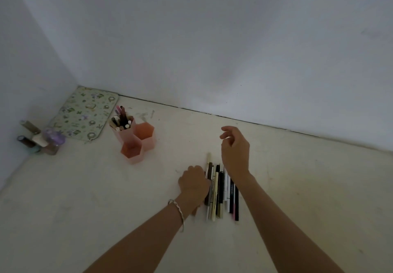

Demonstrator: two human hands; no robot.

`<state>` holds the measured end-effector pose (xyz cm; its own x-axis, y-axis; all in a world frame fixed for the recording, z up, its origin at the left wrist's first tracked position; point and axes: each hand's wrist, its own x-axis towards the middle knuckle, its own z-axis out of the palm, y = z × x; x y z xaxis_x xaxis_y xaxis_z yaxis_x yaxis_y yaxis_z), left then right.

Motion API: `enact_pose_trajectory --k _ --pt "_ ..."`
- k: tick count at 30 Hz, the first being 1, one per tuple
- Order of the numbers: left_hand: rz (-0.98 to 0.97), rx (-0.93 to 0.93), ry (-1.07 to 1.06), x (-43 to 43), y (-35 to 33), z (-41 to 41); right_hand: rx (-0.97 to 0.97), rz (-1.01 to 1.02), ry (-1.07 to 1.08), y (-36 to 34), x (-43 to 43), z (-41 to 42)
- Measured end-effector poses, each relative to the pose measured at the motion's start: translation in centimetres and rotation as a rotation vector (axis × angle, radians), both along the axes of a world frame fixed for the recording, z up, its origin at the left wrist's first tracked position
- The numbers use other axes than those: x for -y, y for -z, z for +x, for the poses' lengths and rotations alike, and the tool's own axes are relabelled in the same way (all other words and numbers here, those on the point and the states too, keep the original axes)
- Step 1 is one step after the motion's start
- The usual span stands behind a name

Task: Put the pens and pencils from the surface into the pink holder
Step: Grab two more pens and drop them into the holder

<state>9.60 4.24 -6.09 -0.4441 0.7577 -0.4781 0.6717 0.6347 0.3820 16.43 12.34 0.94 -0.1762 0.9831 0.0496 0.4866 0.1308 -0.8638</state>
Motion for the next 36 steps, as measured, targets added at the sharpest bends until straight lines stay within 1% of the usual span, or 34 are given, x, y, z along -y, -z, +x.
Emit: enact_pose_trajectory --k 3,6,8,10,12,14,15,18,19,20,22,24,26,29,30,33,36 --pt "0.004 0.034 -0.059 -0.2 0.3 0.0 -0.003 -0.009 -0.024 0.4 0.0 0.0" --pt "0.020 0.052 -0.070 0.0 0.4 -0.5 -0.014 -0.017 -0.032 0.6 -0.4 0.1" --pt "0.042 0.102 -0.122 0.0 0.3 -1.4 -0.013 -0.021 -0.049 0.6 -0.8 -0.1" --pt "0.113 0.160 -0.204 -0.2 -0.5 -3.0 0.005 -0.016 -0.048 0.6 -1.2 -0.4" --pt "0.287 0.196 -0.313 -0.6 -2.1 -5.0 0.076 0.000 -0.044 1.0 -1.9 -0.7" --pt "0.519 0.228 -0.413 -0.8 -4.4 -6.9 0.240 -0.036 -0.086 2.1 -2.6 -1.2" --pt "0.607 0.239 -0.447 -0.8 -5.6 -7.8 0.359 -0.072 -0.126 2.9 -3.0 -1.5" --pt "0.776 0.250 -0.519 -0.4 -7.9 -9.6 0.804 -0.134 -0.252 5.1 -3.1 -2.2" --pt "0.809 0.249 -0.534 -0.2 -8.3 -10.1 0.909 -0.126 -0.265 5.6 -2.8 -2.4" --pt "0.828 0.244 -0.535 0.0 -8.6 -10.3 0.972 -0.108 -0.267 6.0 -2.6 -2.5" --pt "0.849 0.252 -0.531 0.4 -8.3 -11.0 1.002 -0.084 -0.268 6.8 -2.1 -2.7" --pt "0.903 0.317 -0.550 0.9 -7.8 -11.6 0.982 -0.047 -0.298 7.1 -1.8 -3.1" --pt "1.002 0.339 -0.575 1.4 -8.2 -12.4 0.886 -0.040 -0.297 6.4 -2.0 -3.9" --pt "1.172 0.220 -0.645 2.2 -10.7 -14.4 0.544 -0.119 -0.195 3.3 -3.7 -5.3" --pt "1.229 0.164 -0.679 2.4 -11.5 -15.3 0.427 -0.113 -0.173 2.0 -4.3 -5.7" --pt "1.339 0.032 -0.719 3.3 -12.7 -18.7 0.164 0.035 -0.145 -2.0 -4.8 -6.6" --pt "1.368 -0.039 -0.679 4.4 -12.8 -20.6 -0.071 0.115 -0.126 -5.0 -3.7 -7.8"
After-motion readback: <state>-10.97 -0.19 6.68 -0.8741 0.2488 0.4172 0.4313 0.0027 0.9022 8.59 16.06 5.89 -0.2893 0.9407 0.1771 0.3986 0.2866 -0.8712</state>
